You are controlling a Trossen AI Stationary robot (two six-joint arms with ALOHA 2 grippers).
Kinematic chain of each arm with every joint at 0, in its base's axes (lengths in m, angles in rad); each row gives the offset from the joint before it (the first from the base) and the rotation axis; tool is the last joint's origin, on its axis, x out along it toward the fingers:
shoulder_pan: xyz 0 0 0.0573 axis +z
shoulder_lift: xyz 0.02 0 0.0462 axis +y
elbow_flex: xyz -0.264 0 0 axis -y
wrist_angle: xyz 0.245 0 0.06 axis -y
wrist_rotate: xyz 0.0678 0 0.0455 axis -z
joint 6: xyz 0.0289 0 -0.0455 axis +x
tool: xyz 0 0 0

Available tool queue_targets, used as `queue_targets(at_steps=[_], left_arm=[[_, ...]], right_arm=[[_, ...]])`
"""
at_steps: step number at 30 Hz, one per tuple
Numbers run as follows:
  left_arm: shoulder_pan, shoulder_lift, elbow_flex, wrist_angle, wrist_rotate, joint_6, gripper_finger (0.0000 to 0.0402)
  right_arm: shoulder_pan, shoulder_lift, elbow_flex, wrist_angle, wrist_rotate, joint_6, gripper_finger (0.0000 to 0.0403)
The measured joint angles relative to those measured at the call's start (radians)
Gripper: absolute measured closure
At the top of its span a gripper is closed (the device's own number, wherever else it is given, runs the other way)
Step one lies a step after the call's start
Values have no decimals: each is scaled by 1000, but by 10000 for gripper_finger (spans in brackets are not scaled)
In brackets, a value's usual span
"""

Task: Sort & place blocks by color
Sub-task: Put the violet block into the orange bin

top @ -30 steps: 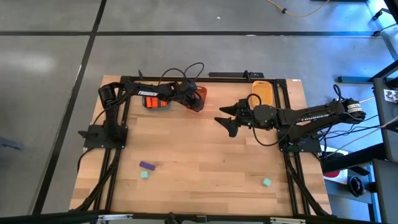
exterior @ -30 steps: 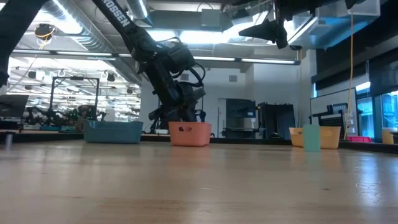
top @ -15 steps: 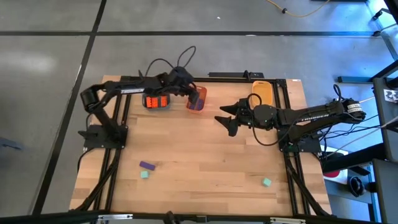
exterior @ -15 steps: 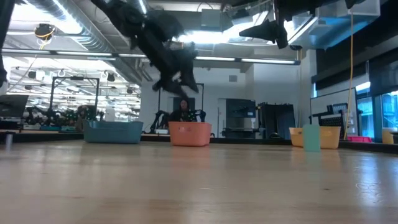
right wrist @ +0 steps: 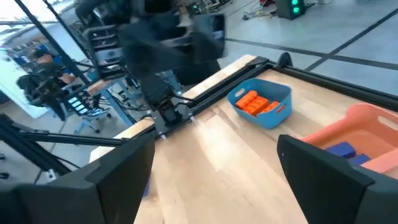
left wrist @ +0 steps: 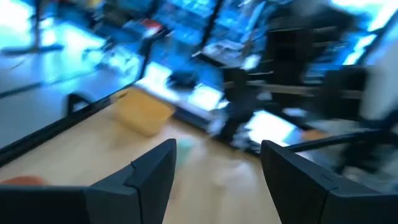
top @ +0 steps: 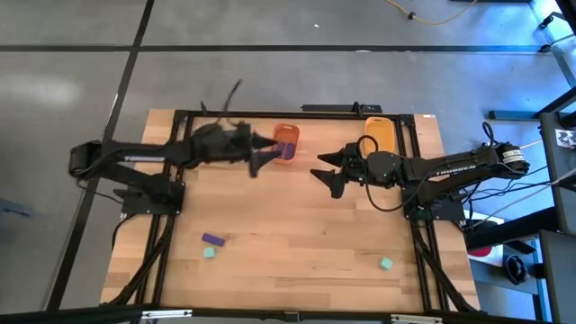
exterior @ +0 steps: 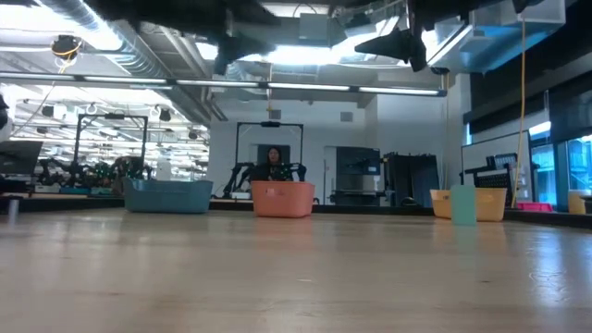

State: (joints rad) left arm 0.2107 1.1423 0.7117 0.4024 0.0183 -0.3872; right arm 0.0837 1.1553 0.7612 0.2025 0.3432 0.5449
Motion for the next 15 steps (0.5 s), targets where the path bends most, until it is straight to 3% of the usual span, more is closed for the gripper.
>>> queue_targets(at_steps=[7,15], left_arm=[[-156,-237,-184,107,86,15,175],[-252,-337,-225,76,37,187,181]], right_arm=[[0,0,0,35,-141,-5,62],[0,0,0,43,-189,-58,62]])
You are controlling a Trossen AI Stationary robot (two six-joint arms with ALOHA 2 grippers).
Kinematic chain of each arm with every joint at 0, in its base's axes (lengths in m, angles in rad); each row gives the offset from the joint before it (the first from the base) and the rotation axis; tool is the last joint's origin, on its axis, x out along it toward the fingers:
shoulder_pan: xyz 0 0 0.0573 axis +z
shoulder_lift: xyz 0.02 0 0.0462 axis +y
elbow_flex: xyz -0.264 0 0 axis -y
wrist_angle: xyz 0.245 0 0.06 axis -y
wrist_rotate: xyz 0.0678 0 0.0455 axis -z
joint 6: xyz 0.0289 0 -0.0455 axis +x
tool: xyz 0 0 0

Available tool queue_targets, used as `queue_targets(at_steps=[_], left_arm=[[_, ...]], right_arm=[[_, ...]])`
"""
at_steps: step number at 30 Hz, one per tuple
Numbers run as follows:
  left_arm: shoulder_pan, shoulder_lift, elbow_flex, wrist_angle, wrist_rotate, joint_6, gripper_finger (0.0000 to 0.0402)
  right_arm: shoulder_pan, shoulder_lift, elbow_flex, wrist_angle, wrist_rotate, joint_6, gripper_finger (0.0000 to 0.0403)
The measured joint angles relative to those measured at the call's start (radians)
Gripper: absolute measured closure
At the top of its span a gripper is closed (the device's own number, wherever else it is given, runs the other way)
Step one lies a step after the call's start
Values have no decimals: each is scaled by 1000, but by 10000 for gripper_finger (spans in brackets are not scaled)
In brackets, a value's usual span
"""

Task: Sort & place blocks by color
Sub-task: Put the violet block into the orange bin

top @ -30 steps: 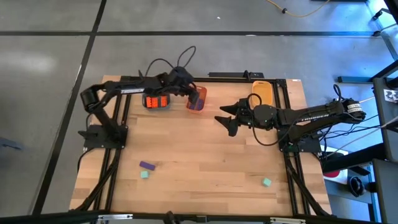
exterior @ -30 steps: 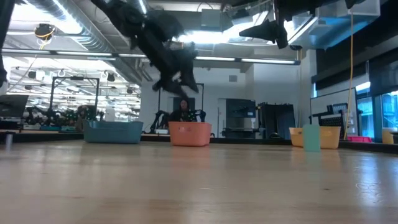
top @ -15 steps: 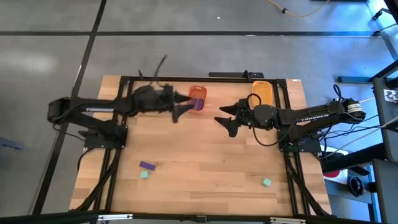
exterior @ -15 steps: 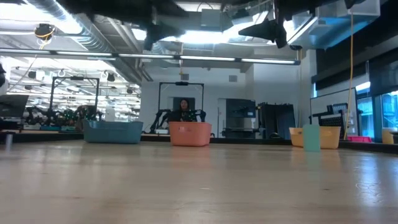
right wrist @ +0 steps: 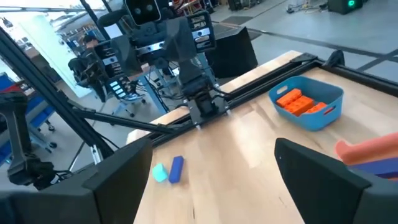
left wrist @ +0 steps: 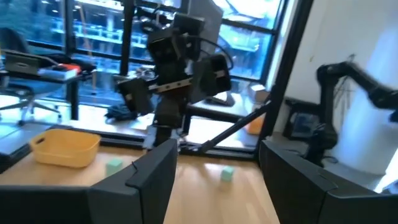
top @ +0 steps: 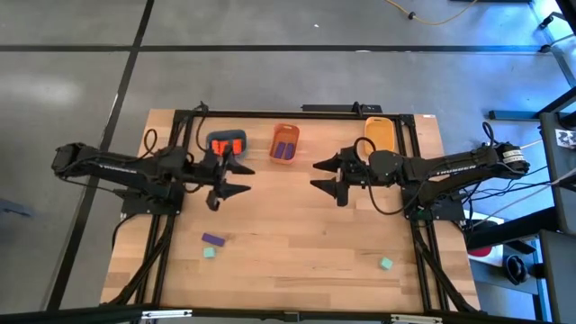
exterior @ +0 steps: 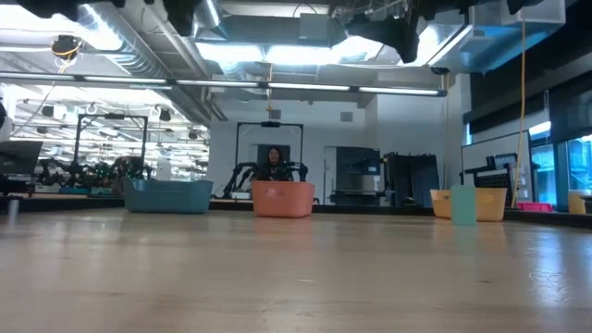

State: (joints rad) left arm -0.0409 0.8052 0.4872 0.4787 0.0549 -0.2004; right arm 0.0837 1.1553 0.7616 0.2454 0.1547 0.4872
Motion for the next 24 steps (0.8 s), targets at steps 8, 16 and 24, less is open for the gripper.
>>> queue_targets(at_steps=[8,16,24], left_arm=[[-9,-3,-1,-100,-41,21,182],[-9,0,-1,-167,-43,51,182],[-8,0,-1,-185,-46,54,182]], right_arm=[[0,0,0,2,0,-26,62],[7,0,0,3,1,-86,62],[14,0,0,5,1,-155,62]])
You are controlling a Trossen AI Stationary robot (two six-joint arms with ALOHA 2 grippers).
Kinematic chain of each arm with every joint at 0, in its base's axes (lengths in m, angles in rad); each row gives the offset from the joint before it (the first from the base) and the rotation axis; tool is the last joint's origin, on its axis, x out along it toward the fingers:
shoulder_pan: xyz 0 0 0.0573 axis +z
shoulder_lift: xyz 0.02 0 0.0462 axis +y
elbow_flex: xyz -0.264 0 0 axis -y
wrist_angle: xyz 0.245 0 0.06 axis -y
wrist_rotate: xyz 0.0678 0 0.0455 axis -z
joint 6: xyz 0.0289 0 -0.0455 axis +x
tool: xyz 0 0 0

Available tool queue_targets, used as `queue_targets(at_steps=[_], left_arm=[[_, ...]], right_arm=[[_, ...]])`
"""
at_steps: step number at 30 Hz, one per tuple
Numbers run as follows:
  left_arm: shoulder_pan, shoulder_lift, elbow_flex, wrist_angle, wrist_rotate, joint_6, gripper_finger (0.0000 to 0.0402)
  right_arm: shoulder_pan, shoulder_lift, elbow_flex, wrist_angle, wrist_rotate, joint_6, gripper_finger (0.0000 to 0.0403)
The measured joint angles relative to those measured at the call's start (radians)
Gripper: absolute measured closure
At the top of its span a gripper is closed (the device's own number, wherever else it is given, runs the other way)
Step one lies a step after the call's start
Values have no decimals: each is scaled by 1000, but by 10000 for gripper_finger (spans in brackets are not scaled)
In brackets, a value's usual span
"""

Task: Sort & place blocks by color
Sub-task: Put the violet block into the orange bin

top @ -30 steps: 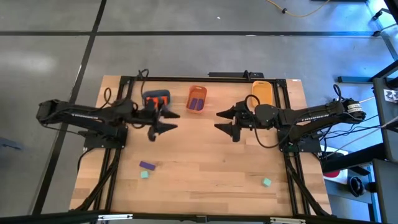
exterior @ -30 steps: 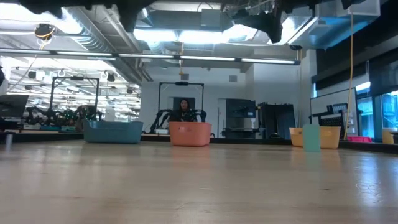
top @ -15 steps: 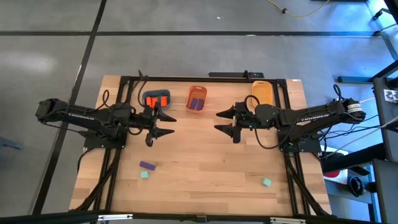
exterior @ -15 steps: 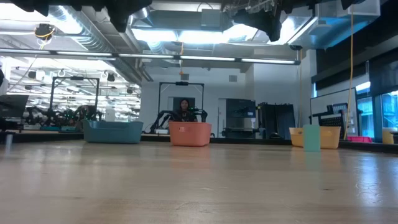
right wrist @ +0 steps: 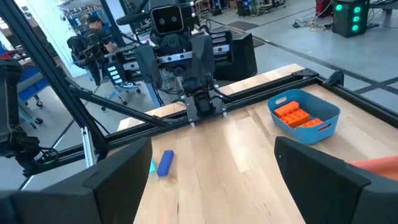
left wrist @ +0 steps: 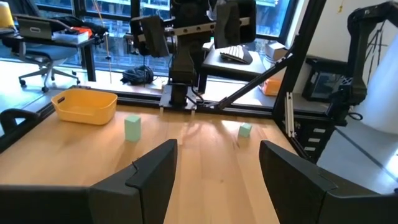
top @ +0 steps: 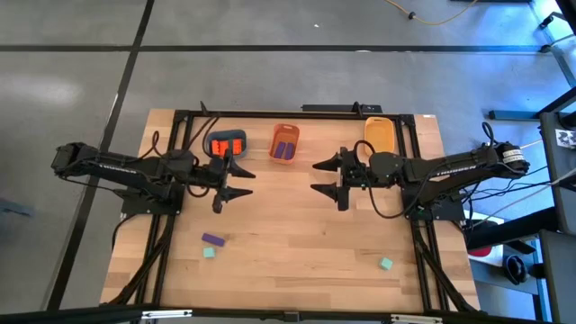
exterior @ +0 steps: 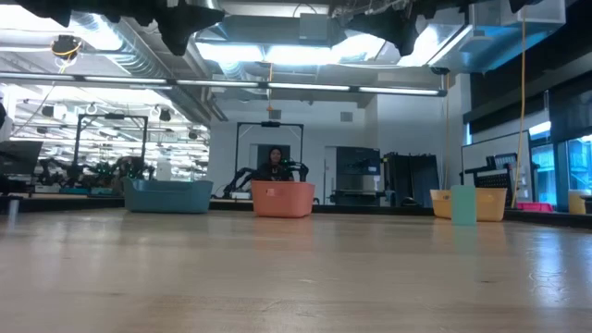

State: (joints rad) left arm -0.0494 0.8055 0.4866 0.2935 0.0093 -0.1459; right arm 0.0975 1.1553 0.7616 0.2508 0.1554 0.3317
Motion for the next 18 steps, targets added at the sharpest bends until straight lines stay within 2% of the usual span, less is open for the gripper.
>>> queue_targets(at_steps=[11,13,18], left_arm=[[0,0,8,-66,0,0,182],[-4,0,41,-189,6,0,182],[-99,50,194,-654,8,0,182]], right_arm=[[0,0,0,0,0,5,62],[0,0,0,0,0,8,62],[0,0,0,0,0,32,62]])
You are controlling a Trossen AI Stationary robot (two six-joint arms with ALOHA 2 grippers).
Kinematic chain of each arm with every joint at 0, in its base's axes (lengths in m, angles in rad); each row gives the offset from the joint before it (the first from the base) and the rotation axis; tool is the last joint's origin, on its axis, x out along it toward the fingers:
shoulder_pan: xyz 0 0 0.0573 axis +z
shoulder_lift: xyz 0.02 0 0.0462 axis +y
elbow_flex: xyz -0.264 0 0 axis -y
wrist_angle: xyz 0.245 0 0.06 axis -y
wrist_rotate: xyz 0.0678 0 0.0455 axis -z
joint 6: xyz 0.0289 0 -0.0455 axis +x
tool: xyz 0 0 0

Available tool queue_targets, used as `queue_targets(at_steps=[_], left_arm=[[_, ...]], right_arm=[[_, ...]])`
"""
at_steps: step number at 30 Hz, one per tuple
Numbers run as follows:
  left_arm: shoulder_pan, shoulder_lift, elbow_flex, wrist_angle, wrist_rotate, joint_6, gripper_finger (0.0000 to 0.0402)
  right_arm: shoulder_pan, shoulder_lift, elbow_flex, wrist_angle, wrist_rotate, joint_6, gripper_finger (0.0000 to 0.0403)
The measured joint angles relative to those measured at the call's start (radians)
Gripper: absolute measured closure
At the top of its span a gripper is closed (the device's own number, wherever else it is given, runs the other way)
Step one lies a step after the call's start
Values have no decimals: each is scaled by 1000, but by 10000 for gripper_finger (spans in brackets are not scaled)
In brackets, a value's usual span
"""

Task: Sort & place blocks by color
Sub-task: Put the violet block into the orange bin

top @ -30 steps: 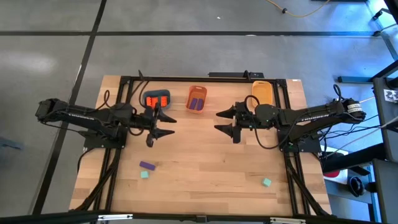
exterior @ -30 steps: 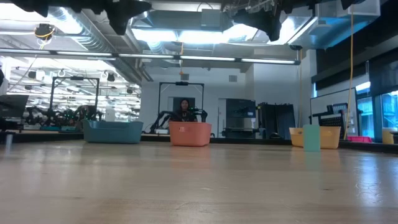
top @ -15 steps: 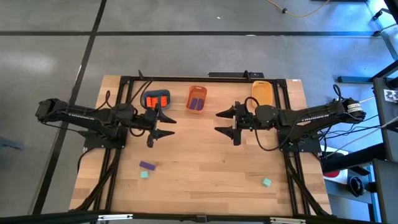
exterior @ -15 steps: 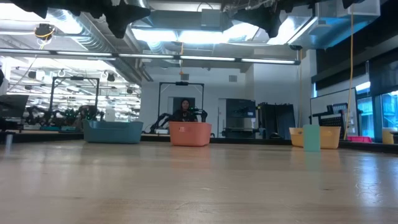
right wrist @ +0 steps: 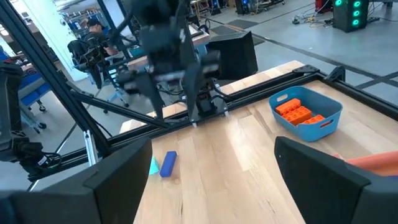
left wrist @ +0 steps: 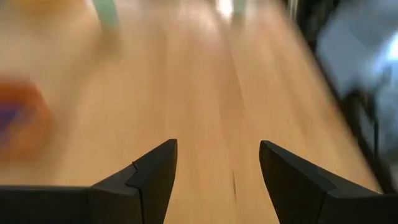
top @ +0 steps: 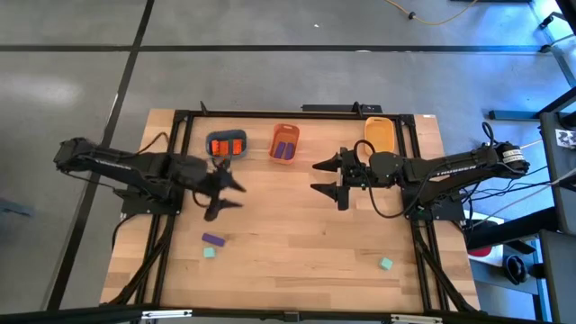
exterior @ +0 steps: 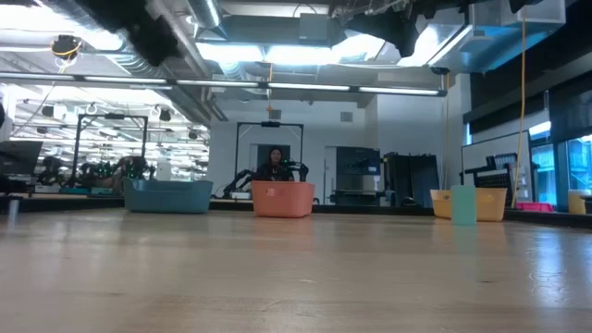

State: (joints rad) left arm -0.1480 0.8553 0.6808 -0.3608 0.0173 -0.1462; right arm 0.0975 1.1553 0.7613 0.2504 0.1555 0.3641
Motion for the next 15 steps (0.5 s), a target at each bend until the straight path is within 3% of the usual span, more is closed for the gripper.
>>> queue_targets(at_steps=[3,6,10,15], left_arm=[[-113,56,40,-191,0,-41,182],[-252,108,27,-222,-12,-121,182],[-425,191,-5,-226,-109,-242,182],[-544,316,-12,-195,-211,-272,182]], right_arm=[[0,0,0,0,0,1,62],[0,0,0,-1,0,-3,62],[0,0,0,-10,0,-3,62],[0,0,0,-11,0,-5,62]])
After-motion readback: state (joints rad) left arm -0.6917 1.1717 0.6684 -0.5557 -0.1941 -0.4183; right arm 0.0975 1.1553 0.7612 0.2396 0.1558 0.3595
